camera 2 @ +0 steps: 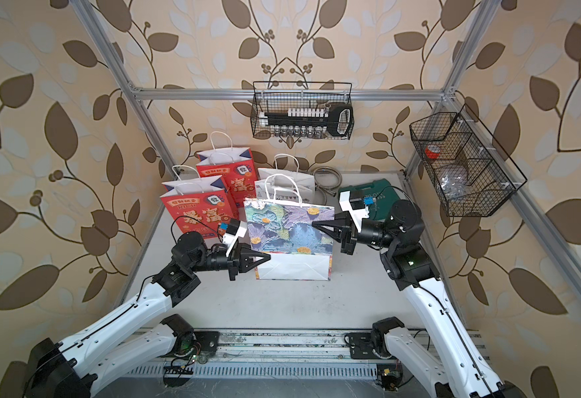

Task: Put away the paper bag
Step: Press the paper bag.

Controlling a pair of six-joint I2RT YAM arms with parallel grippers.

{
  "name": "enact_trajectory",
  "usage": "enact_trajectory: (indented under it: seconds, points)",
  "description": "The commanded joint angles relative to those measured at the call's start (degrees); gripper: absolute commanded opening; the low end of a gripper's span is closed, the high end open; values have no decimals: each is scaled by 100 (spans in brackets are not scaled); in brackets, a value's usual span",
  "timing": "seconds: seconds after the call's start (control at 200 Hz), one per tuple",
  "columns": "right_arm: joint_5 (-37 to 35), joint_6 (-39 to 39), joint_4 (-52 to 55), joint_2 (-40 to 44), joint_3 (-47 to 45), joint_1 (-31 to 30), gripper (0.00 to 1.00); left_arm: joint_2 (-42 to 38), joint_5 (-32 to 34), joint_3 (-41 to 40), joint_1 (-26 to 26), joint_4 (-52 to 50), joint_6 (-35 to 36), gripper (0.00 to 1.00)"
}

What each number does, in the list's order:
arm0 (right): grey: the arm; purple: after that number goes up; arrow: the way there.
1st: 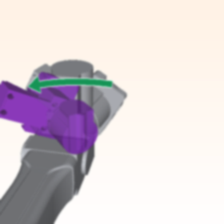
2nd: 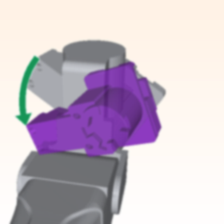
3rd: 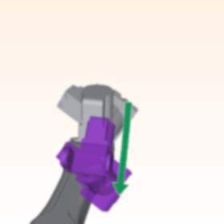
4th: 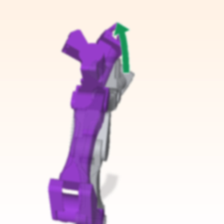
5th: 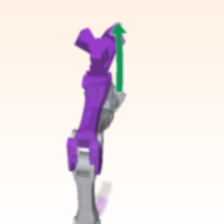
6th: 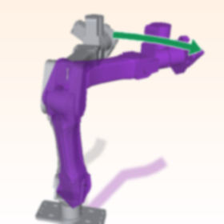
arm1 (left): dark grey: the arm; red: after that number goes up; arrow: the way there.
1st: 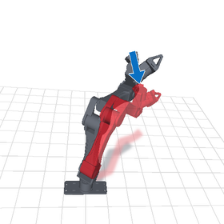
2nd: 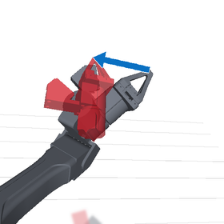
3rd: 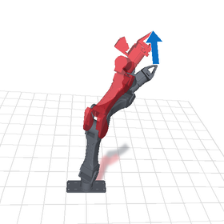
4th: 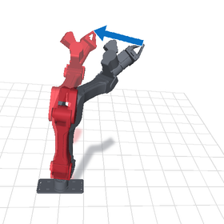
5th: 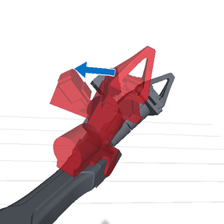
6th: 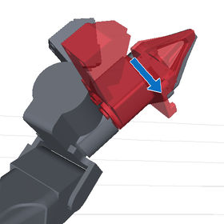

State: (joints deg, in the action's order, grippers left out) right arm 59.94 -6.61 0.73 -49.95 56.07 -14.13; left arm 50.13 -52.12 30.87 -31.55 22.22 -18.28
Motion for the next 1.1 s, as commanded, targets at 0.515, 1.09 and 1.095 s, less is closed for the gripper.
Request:
enact_trajectory:
  seconds: [0.515,1.09,1.095]
  points:
    - [-512,-88,-258,96,335,-2,62,-131,-50,-143,-27,-98,325,0]
    - [-3956,573,2543,1289,-495,8,97,499,1016,194,-221,-808,-1211,0]
    - [-3956,577,2540,1296,-502,7,97,516,1027,188,-233,-785,-1238,0]
